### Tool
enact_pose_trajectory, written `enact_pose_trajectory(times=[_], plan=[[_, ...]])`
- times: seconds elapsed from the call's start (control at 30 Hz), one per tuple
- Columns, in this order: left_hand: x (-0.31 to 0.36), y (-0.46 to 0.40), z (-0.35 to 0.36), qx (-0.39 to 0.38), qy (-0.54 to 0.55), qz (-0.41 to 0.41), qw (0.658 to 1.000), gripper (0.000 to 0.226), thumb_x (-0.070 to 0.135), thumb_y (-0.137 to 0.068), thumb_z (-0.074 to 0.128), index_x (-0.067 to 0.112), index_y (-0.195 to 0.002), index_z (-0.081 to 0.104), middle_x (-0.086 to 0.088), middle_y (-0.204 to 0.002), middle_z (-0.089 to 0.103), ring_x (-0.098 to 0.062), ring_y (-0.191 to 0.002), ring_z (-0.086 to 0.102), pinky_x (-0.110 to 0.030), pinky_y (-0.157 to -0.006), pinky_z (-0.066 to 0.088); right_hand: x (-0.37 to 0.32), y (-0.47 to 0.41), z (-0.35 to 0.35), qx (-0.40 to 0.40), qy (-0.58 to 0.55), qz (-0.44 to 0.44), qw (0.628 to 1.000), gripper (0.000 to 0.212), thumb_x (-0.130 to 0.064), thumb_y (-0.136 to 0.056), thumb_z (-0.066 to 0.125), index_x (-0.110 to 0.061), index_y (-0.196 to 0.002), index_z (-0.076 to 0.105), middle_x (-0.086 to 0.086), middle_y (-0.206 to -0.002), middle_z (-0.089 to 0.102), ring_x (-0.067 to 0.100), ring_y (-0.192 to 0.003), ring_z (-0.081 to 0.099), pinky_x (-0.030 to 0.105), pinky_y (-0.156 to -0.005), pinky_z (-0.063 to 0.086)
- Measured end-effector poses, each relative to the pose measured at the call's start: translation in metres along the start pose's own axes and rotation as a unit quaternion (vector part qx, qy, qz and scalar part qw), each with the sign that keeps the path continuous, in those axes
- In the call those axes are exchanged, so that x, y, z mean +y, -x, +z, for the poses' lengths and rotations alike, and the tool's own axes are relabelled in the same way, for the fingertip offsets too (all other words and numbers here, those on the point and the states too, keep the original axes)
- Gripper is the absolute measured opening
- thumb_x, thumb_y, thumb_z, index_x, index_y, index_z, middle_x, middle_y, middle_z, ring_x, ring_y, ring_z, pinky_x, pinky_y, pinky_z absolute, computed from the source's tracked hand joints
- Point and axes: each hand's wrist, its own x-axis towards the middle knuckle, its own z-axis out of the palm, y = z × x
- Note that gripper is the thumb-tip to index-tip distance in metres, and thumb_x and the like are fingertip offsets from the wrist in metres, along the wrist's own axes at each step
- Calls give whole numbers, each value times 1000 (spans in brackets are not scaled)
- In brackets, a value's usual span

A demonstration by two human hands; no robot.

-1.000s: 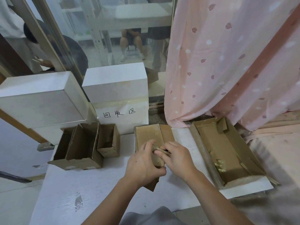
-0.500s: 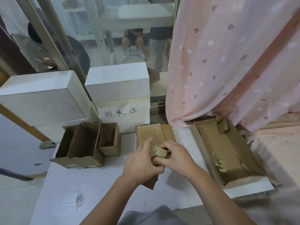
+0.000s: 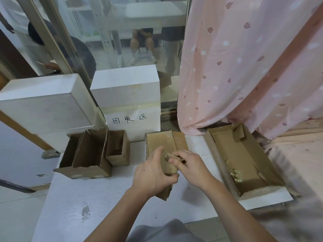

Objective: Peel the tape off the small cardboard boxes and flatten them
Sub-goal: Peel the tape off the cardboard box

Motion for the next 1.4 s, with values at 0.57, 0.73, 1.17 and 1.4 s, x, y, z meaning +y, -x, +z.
enact_pose_trajectory(times=[0.57,0.73,1.17,1.4], plan=[[11,0,-4,33,-1,41,999,83,57,-73,68,38,-144,29,19,-139,54,-18,-104,67,-28,-79,49,-12,5,11,121,40,-137,982,5,-17,-95,69,-19,-97,73,-12,-102,60,7,-95,60,27,-80,50],[11,2,-5,29,-7,43,999,87,57,-71,70,37,-145,30,19,-136,57,-18,-104,67,-27,-75,40,-14,6,14,147,43,-86,984,10,-15,-100,59,-21,-92,61,-13,-90,58,7,-86,57,27,-72,47],[-3,2,-9,8,50,-1,999,86,62,-70,73,41,-140,29,19,-125,59,-14,-108,64,-30,-84,46,-7,-6,2,-10,24,-120,992,24,-26,-100,62,-31,-122,71,-20,-118,59,10,-112,57,30,-95,49],[-6,4,-10,-2,47,-3,999,86,59,-69,70,41,-142,28,15,-122,63,-17,-107,64,-34,-87,50,-15,-9,-4,-48,-31,-66,996,39,-35,-79,86,-34,-116,74,-19,-116,60,2,-99,58,18,-83,41]])
